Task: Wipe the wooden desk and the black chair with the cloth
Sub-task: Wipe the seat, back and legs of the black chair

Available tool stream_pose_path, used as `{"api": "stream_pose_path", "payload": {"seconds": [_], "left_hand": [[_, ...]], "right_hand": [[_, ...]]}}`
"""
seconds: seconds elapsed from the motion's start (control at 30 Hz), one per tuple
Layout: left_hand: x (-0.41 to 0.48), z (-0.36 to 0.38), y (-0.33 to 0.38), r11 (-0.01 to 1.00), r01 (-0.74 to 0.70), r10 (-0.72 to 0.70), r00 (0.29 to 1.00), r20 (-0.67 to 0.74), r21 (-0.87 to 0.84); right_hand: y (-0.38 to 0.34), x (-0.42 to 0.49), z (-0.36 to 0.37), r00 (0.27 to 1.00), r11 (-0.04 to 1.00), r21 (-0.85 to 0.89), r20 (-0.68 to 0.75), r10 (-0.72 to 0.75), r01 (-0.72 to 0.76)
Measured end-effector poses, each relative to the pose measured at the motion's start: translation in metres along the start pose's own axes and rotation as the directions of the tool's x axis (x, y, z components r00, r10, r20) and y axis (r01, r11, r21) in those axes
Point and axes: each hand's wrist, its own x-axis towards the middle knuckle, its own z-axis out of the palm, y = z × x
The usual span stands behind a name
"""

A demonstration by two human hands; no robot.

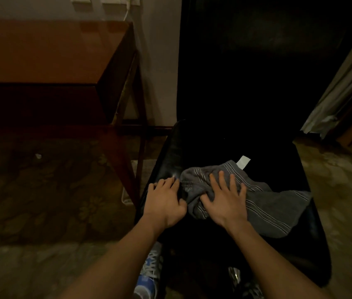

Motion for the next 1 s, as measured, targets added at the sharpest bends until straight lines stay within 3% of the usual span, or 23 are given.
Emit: {"api": "stream_pose_path", "payload": {"seconds": [0.2,0.4,0.5,0.6,0.83,1.0], "left_hand": [[-0.017,0.007,0.006,0.999,0.022,-0.023,1.000,-0.015,-0.049],[-0.037,0.004,0.007,0.959,-0.018,-0.014,0.994,-0.109,-0.283],[-0.049,0.004,0.003,0.938,0.026,-0.086,0.983,-0.161,-0.345],[-0.066,0.009,-0.003,0.908,0.150,-0.210,0.971,-0.117,-0.391],[-0.102,0.002,-0.018,0.854,0.235,-0.285,0.958,-0.039,-0.465],[-0.106,-0.017,-0.013,0.769,0.243,-0.330,0.943,-0.043,-0.591]], "right_hand": [[-0.004,0.013,0.002,0.997,0.997,-0.043,0.028,-0.070,0.071],[-0.022,-0.014,0.001,0.982,0.982,0.001,0.010,-0.189,0.189],[-0.030,-0.036,0.002,0.976,0.976,0.030,0.023,-0.216,0.216],[-0.040,-0.059,0.003,0.976,0.967,0.128,-0.012,-0.219,0.219],[-0.064,-0.101,0.003,0.962,0.908,0.321,-0.143,-0.233,0.268],[-0.072,-0.115,-0.023,0.991,0.804,0.581,-0.040,-0.131,0.130]]}}
